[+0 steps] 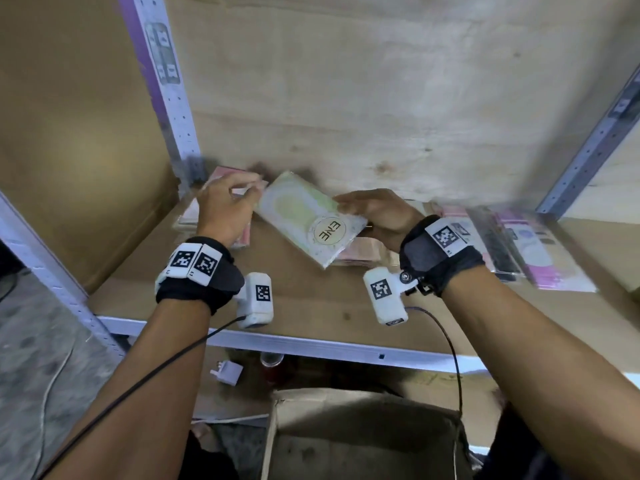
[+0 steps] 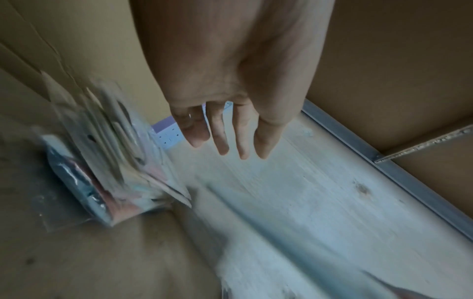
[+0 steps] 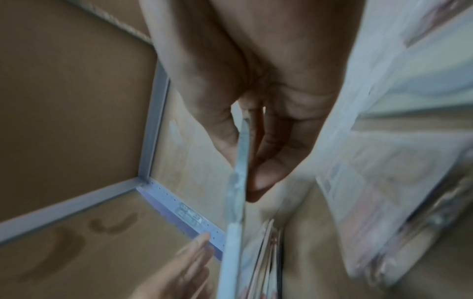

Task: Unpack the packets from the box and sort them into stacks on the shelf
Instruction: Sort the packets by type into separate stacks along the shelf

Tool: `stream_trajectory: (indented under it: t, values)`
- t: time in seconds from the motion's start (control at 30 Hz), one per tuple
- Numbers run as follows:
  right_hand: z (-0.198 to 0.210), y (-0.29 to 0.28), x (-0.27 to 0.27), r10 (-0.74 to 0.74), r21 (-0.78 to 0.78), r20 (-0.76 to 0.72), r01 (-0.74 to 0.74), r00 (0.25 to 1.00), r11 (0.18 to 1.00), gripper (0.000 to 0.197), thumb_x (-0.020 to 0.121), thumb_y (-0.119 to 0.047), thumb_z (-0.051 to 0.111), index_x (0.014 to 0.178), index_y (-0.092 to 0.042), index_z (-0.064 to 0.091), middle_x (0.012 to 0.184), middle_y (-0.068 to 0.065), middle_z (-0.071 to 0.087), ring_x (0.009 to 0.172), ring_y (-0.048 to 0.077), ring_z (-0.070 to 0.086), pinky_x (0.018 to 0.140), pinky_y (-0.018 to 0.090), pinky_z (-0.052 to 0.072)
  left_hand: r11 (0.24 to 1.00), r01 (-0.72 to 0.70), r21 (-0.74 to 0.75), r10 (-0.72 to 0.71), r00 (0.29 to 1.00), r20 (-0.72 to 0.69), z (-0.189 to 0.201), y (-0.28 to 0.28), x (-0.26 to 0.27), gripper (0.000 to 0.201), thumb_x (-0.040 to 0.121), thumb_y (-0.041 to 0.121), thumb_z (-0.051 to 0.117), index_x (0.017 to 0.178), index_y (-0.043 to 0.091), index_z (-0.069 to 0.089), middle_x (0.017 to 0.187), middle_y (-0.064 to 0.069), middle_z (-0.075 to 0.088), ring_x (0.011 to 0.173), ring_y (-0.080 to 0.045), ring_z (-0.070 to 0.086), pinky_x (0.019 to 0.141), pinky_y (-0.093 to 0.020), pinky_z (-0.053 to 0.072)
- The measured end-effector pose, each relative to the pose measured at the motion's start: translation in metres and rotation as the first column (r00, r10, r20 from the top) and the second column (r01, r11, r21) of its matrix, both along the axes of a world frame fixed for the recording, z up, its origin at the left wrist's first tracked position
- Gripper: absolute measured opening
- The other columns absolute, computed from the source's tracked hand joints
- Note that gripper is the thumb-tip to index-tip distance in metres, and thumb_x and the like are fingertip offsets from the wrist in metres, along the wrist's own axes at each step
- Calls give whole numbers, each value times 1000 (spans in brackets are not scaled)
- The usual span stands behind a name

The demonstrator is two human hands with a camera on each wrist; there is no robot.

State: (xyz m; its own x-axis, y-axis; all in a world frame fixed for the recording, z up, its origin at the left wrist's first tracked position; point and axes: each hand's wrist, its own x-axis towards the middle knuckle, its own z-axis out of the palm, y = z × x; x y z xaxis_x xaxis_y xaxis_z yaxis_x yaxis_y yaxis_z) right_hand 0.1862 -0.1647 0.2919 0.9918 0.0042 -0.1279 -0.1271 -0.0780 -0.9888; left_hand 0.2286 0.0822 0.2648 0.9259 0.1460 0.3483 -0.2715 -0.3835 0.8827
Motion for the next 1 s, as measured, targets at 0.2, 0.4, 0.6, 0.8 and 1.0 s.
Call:
stream_trajectory:
  t: [0.2,0.4,0.6,0.8,1.0]
  values:
    - [-3,-51,-35,89,41,42,-90,995,995,20,87,-4,67,106,-8,73,96,15,74,85,27,69,75,36,56,977,214,13,-207,957,-203,-10,-27,-7,34,91,50,64,115,27,72,95,28,70,102,-2,62,81,-15,41]
    - [-29,-85,-50,-18,269,-25,24,1000,963,32,90,-20,68,120,-8,69,121,23,67,111,39,64,83,42,57,907,295,-300,-386,866,-317,-8,-58,-18,13,91,35,70,82,29,76,76,25,74,65,15,66,47,-7,48]
    - [-54,-103,-60,-76,591,-52,92,996,801,32,90,-19,68,121,-10,65,111,7,69,89,21,75,72,29,60,868,228,-440,-399,849,-347,0,-89,-24,27,96,21,65,119,7,68,121,-13,71,106,-24,68,99,-42,52]
    - [-60,-102,-54,-277,555,15,222,961,802,18,92,-4,64,74,-8,60,99,11,69,70,21,70,61,30,61,836,340,-430,-521,739,-428,-8,-122,-37,12,88,3,69,95,7,61,124,-24,67,111,-37,67,98,-47,53]
    - [-63,-115,-56,-433,438,117,345,894,830,14,92,-11,66,88,-14,52,83,11,68,63,21,60,50,27,50,784,532,-320,-620,644,-448,-14,-131,-37,79,52,32,95,122,21,60,120,-5,73,111,-22,70,104,-42,50]
